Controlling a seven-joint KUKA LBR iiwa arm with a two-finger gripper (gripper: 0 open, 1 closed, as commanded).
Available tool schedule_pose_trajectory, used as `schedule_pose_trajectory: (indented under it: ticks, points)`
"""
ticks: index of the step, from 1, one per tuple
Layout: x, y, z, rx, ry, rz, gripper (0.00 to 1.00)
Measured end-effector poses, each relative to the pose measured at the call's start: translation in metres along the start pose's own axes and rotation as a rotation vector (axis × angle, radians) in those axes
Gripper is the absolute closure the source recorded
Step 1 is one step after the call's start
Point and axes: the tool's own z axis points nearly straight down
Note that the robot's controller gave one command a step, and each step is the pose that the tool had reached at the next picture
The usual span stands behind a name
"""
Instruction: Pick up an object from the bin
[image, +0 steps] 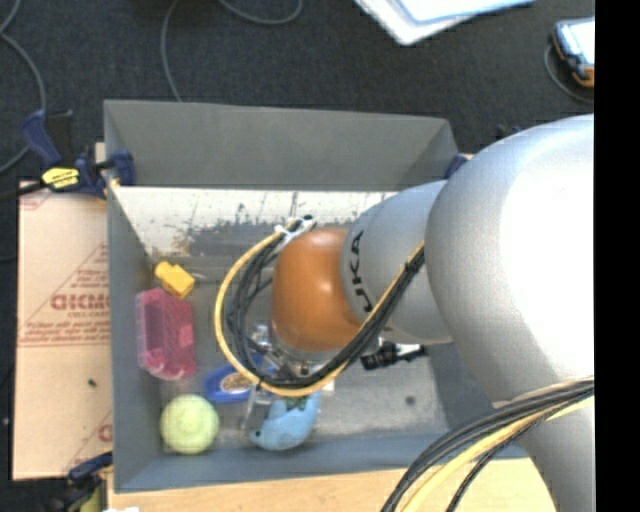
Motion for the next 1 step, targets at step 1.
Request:
schedule_pose_trajectory:
  ticks: [1]
  points:
    - [-0.0341, 0.0245, 0.0001, 0.003, 0.007, -0.077, 1.0]
